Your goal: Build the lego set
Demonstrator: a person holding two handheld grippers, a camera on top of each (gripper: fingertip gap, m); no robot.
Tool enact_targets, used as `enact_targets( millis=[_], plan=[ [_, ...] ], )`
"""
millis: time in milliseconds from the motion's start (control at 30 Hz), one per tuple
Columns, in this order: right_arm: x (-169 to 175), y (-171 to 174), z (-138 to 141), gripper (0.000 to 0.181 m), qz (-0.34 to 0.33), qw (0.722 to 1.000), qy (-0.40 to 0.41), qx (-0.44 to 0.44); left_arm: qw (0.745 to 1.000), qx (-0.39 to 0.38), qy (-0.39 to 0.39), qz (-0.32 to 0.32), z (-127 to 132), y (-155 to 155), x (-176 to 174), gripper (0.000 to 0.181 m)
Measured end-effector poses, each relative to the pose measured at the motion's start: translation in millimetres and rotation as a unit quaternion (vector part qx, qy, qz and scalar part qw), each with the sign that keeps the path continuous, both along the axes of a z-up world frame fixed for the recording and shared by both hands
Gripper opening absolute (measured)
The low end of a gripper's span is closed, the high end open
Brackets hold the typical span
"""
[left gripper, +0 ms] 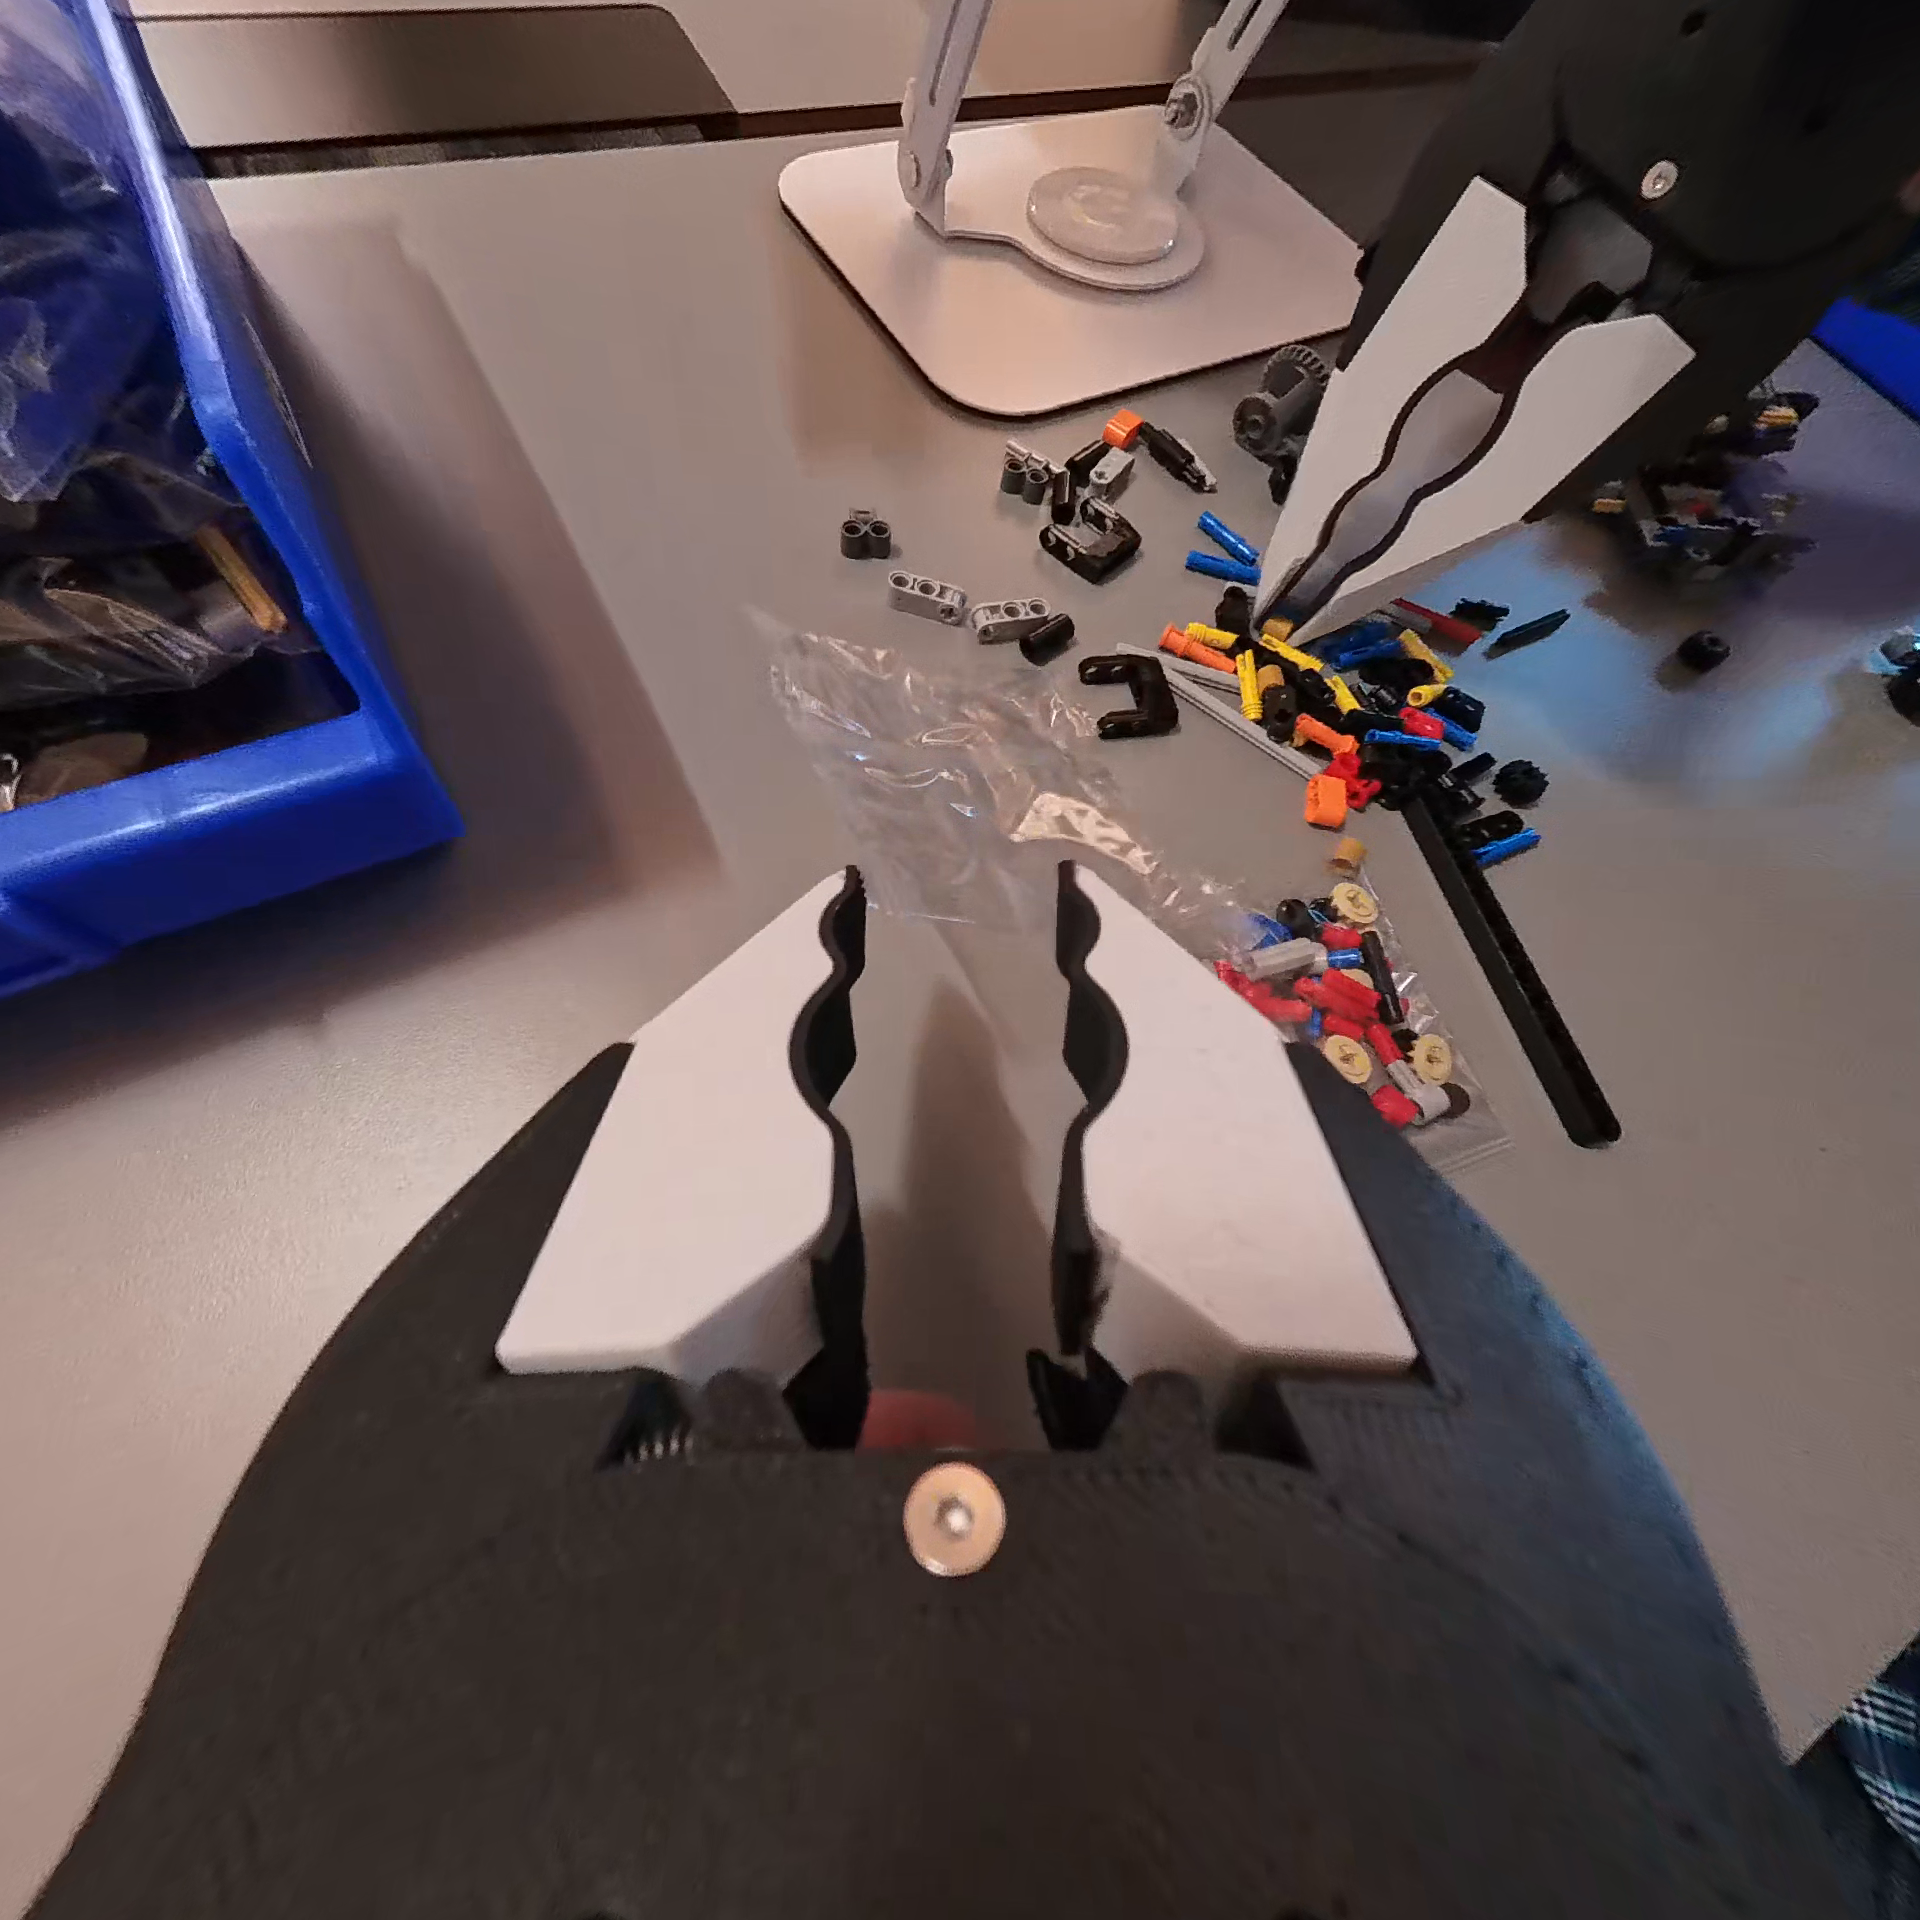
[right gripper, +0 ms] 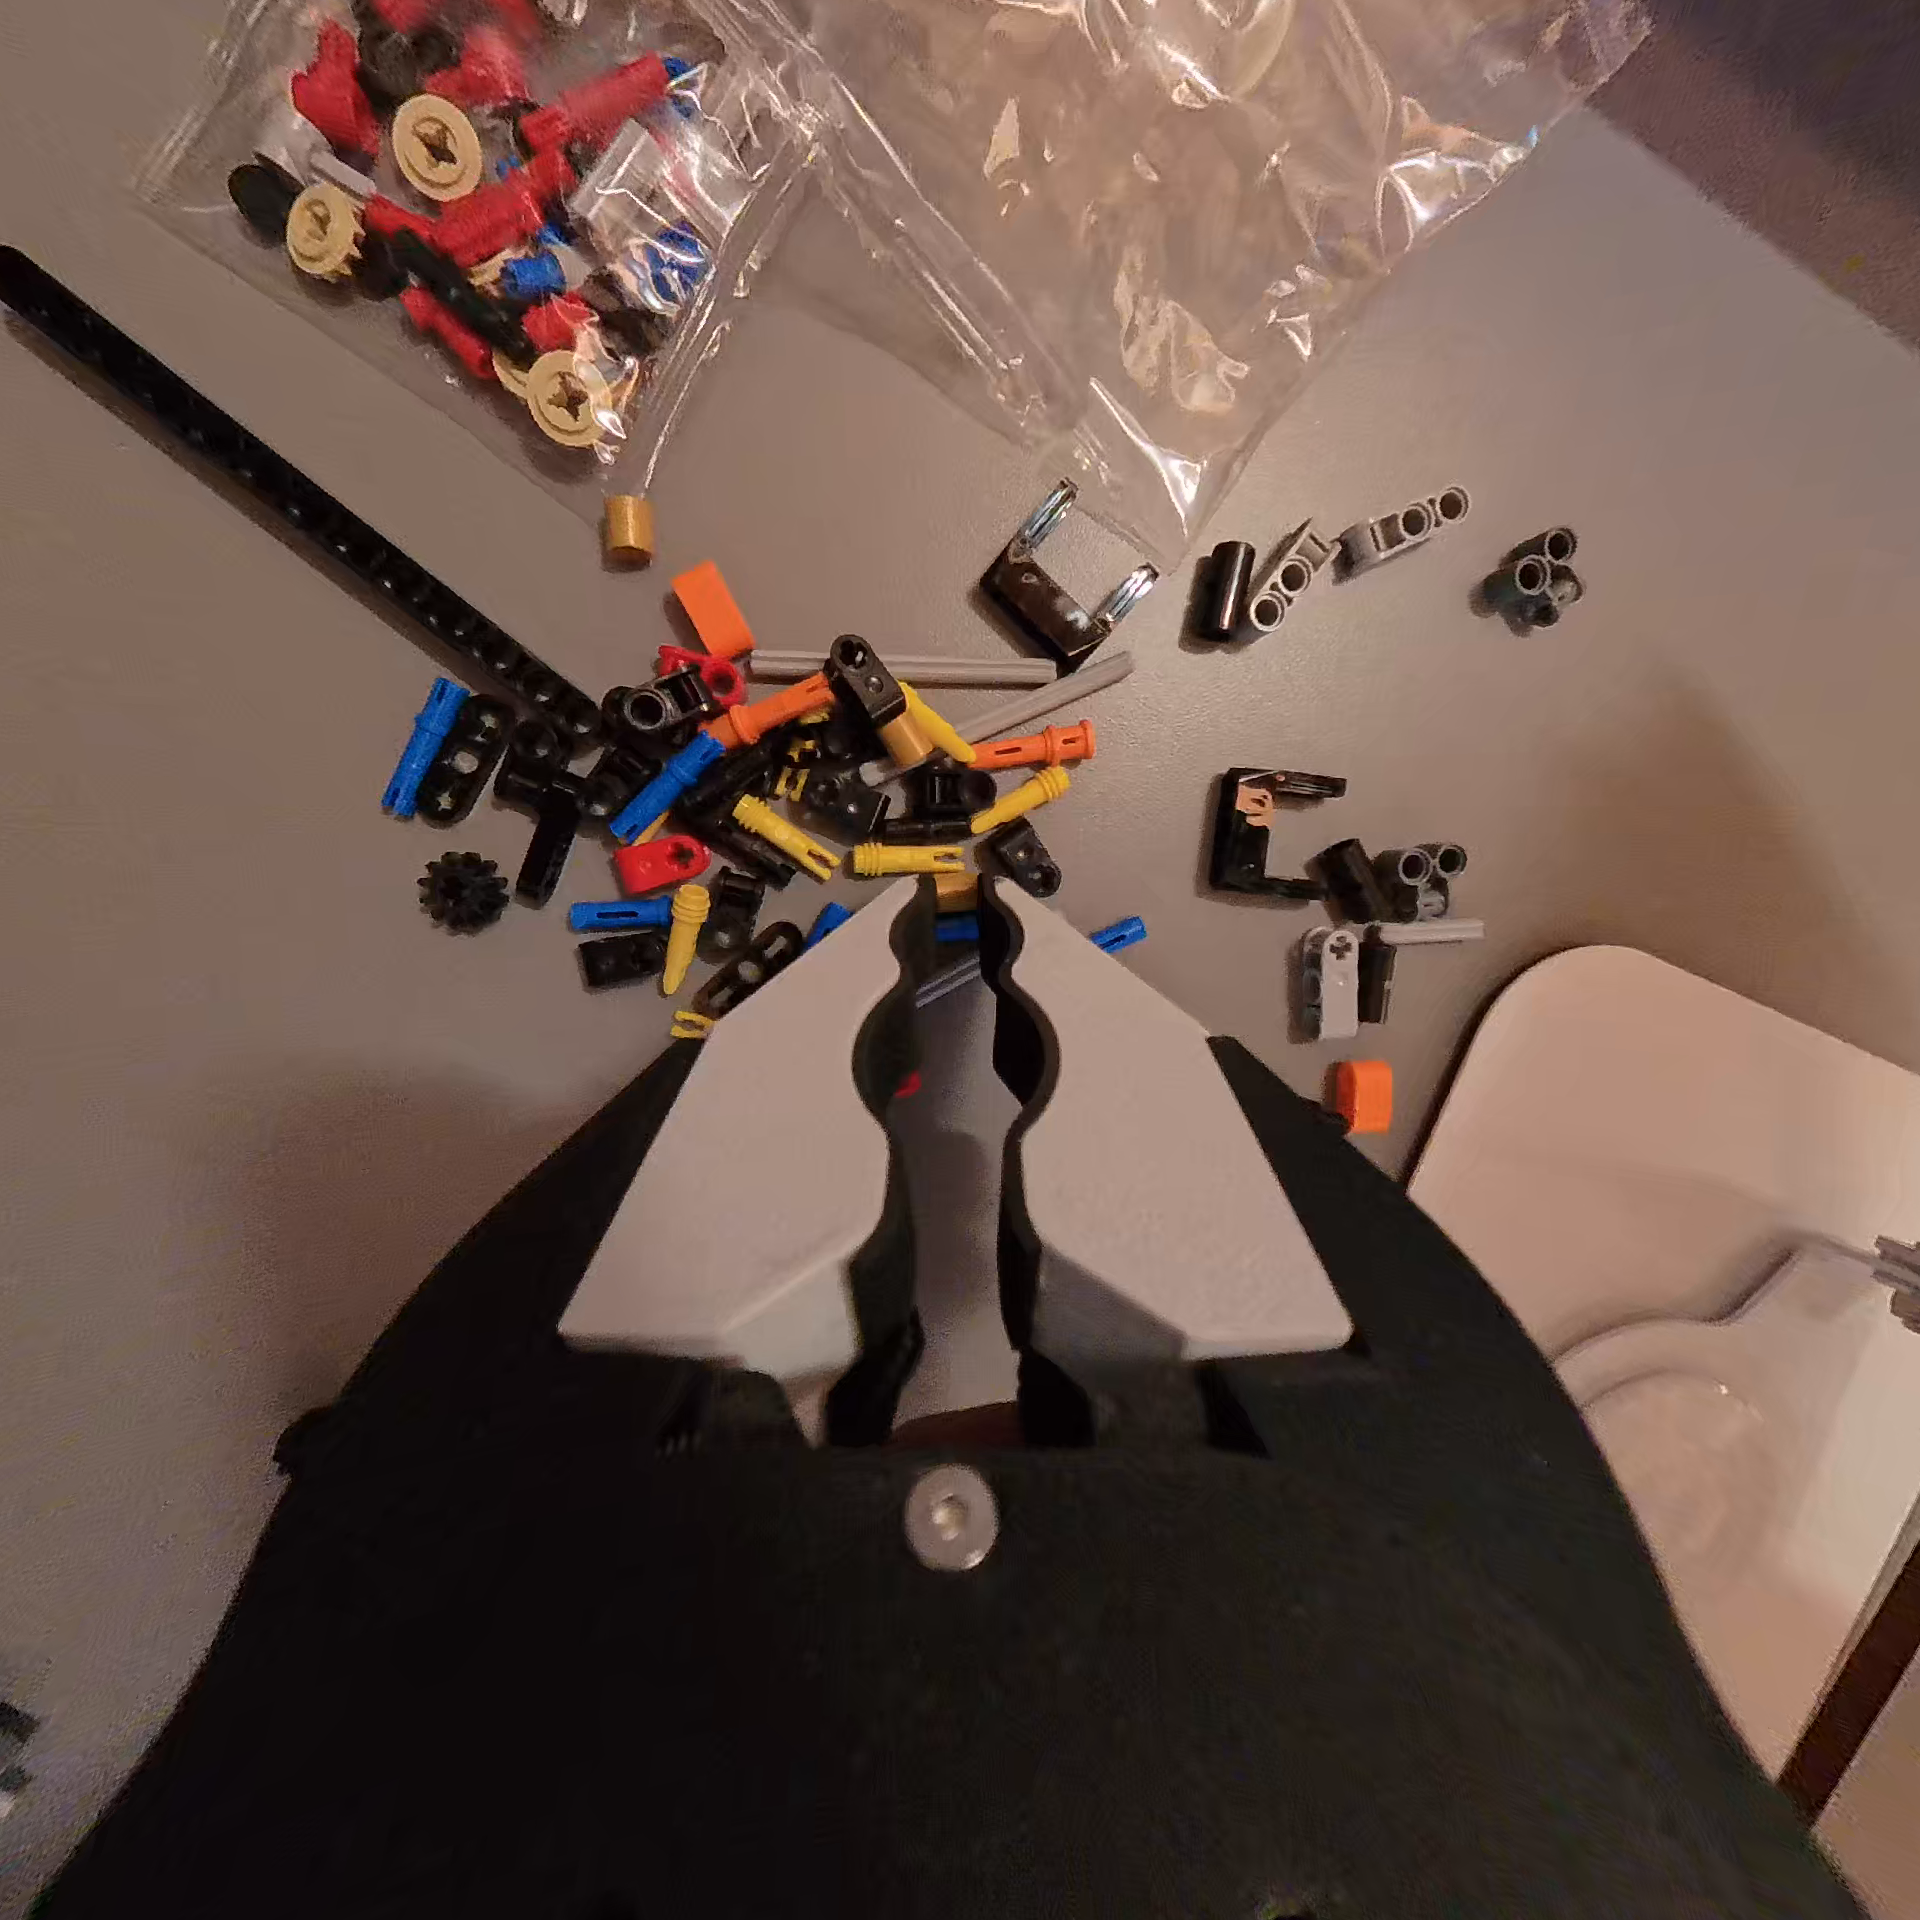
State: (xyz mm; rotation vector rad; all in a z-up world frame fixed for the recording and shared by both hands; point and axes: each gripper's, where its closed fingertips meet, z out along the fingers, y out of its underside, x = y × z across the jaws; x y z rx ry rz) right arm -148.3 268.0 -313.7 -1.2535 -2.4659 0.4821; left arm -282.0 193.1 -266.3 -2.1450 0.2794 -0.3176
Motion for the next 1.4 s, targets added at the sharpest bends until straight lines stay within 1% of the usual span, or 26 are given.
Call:
enact_targets(
  millis=[33, 133, 200, 300, 400, 467, 533, 567, 633, 667, 700, 767, 833, 900, 933, 1000, 1067, 1167, 1233, 1333, 1400],
  plan=[
    [1, 0, 1, 0.004, -0.004, 1.000, 0.002, -0.003, 1.000, 0.002, -0.001, 0.000, 1, 0, 0, 0.035],
    [5, -2, 14, 0.004, -0.020, 1.000, 0.019, -0.015, 1.000, 0.014, 0.003, 0.004, 8, 1, -2, 0.046],
    [13, -2, 31, 0.004, -0.036, 0.998, 0.041, -0.016, 0.999, 0.024, 0.035, 0.028, 11, 3, -14, 0.060],
    [32, -2, 64, 0.004, -0.069, 0.994, 0.077, -0.016, 0.995, 0.051, 0.068, 0.057, 23, 5, -27, 0.081],
    [64, -4, 90, 0.004, -0.106, 0.989, 0.104, -0.011, 0.989, 0.083, 0.089, 0.078, 44, 4, -33, 0.101],
    [87, -5, 102, 0.004, -0.134, 0.984, 0.119, -0.005, 0.981, 0.119, 0.122, 0.087, 66, 1, -31, 0.102],
    [113, -10, 109, 0.005, -0.160, 0.978, 0.130, 0.001, 0.971, 0.168, 0.152, 0.072, 91, -3, -10, 0.098],
    [126, -13, 110, 0.005, -0.172, 0.976, 0.134, 0.006, 0.967, 0.189, 0.161, 0.055, 101, -5, 7, 0.094],
    [148, -23, 113, 0.004, -0.192, 0.971, 0.146, -0.002, 0.962, 0.218, 0.162, 0.008, 114, -7, 51, 0.077],
    [157, -29, 113, 0.004, -0.202, 0.967, 0.154, -0.009, 0.963, 0.225, 0.149, -0.021, 115, -8, 79, 0.069],
    [166, -34, 114, 0.004, -0.211, 0.963, 0.166, -0.013, 0.964, 0.221, 0.133, -0.059, 112, -8, 110, 0.064],
    [178, -44, 118, 0.004, -0.224, 0.952, 0.207, -0.022, 0.961, 0.213, 0.125, -0.124, 100, -7, 166, 0.054],
    [184, -55, 125, 0.005, -0.232, 0.937, 0.260, -0.029, 0.960, 0.191, 0.082, -0.187, 86, -8, 220, 0.041],
    [189, -62, 127, 0.004, -0.236, 0.925, 0.298, -0.002, 0.960, 0.157, 0.003, -0.233, 75, -12, 267, 0.029],
    [191, -66, 127, 0.004, -0.239, 0.919, 0.314, 0.005, 0.958, 0.139, -0.044, -0.246, 71, -13, 285, 0.024],
    [194, -71, 130, 0.004, -0.239, 0.906, 0.347, 0.036, 0.949, 0.091, -0.146, -0.265, 66, -15, 312, 0.023],
    [195, -77, 130, 0.004, -0.235, 0.899, 0.365, 0.057, 0.934, 0.052, -0.234, -0.264, 63, -14, 325, 0.024],
    [196, -82, 129, 0.004, -0.217, 0.894, 0.380, 0.095, 0.899, 0.032, -0.349, -0.262, 75, -11, 328, 0.019],
    [195, -86, 130, 0.004, -0.205, 0.891, 0.393, 0.099, 0.882, 0.016, -0.385, -0.271, 77, -12, 330, 0.018],
    [193, -91, 130, 0.004, -0.183, 0.888, 0.405, 0.121, 0.862, 0.000, -0.415, -0.290, 79, -18, 335, 0.015],
    [192, -93, 130, 0.005, -0.173, 0.885, 0.411, 0.136, 0.851, -0.007, -0.431, -0.301, 80, -20, 336, 0.008]
  ],
)
